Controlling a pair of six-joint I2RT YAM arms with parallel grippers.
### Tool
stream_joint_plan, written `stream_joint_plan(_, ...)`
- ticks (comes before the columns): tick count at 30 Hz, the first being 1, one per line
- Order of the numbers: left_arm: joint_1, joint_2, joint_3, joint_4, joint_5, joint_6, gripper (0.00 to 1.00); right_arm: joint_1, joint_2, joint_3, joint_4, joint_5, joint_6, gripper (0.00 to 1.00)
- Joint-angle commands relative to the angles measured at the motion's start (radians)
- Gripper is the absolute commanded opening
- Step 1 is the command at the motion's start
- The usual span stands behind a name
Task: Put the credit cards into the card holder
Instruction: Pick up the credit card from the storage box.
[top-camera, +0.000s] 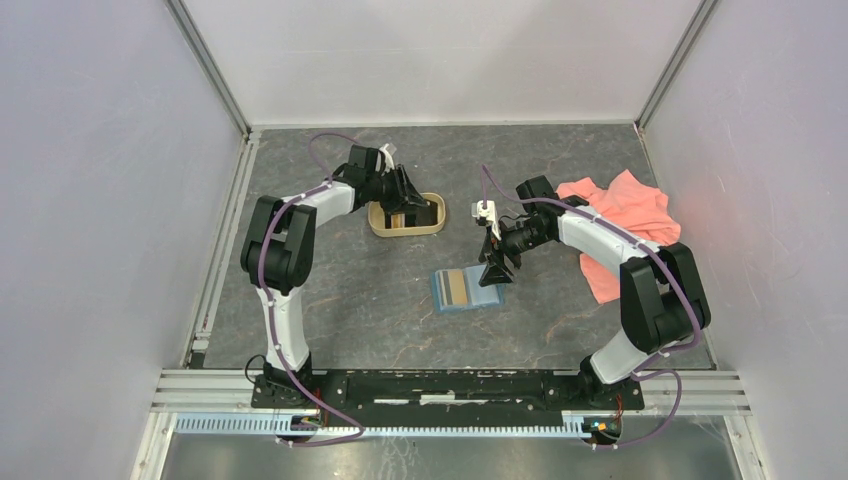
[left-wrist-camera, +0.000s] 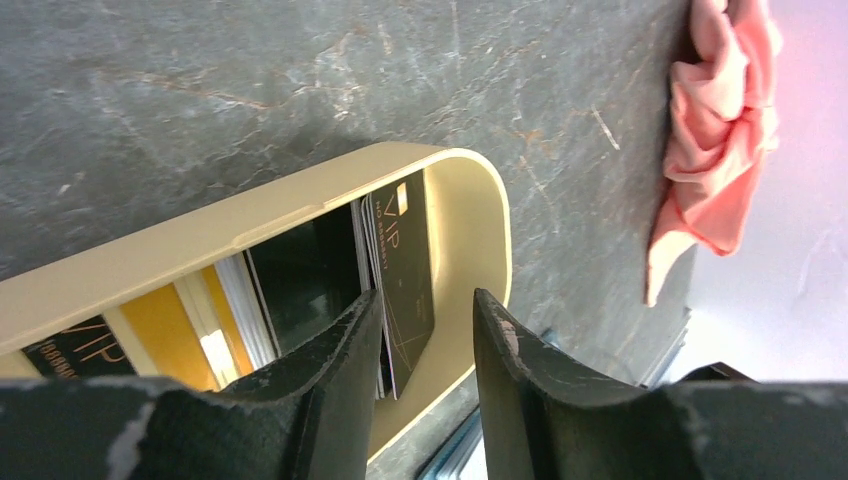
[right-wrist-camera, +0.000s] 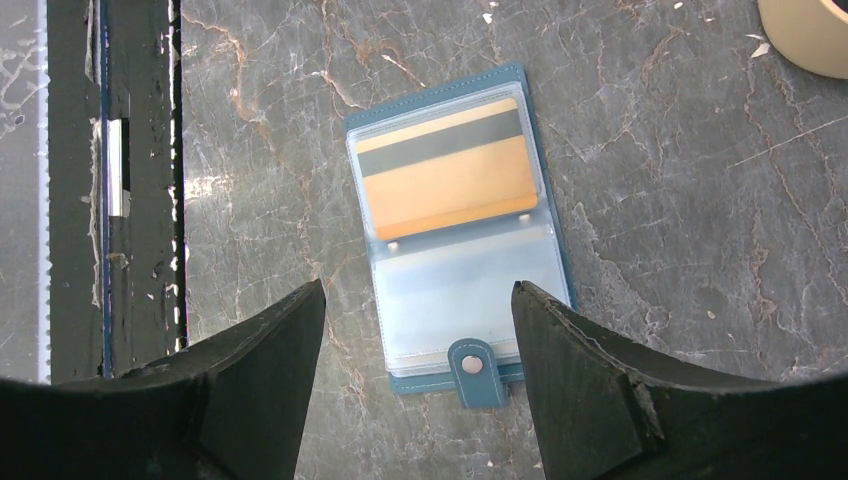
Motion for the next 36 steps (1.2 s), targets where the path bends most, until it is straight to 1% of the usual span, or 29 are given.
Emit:
stream_joint_plan(1, -0.007, -0.022, -0.022, 0.116, 0.075, -0.086, 0.45, -0.006, 0.005, 0.040, -0.013, -0.030, -0.020, 0.75)
stream_joint_plan(5, -0.008, -0.029, -0.030, 0.155, 0.097, -0.110, 0.43, -0.007, 0.006, 0.040, -0.015, -0.031, -0.022, 0.75)
stream_joint_plan(12, -0.020, 0.022, -0.021, 0.211, 0.164, -0.150, 0.42, -0.010, 0.007, 0.042, -0.016, -0.031, -0.023, 0.75)
stream_joint_plan(17, -0.032, 0.056, -0.006, 0.222, 0.181, -0.159, 0.42, -0.010, 0.010, 0.043, -0.022, -0.033, -0.026, 0.75)
stream_joint_plan(19, -0.033, 0.064, 0.002, 0.198, 0.165, -0.146, 0.42, -0.010, 0.009, 0.043, -0.023, -0.033, -0.028, 0.75)
stream_joint_plan(21, -0.035, 0.066, 0.020, 0.127, 0.122, -0.110, 0.42, -0.012, 0.009, 0.044, -0.024, -0.033, -0.029, 0.75)
stream_joint_plan(27, -0.036, 0.053, 0.040, 0.062, 0.077, -0.068, 0.45, -0.012, 0.012, 0.045, -0.026, -0.036, -0.031, 0.75)
stream_joint_plan(32, -0.037, 0.033, 0.057, 0.026, 0.045, -0.047, 0.39, -0.013, 0.012, 0.045, -0.028, -0.036, -0.032, 0.75)
stream_joint_plan(36, -0.037, 0.027, 0.072, -0.002, 0.031, -0.032, 0.27, -0.013, 0.013, 0.046, -0.030, -0.037, -0.032, 0.75)
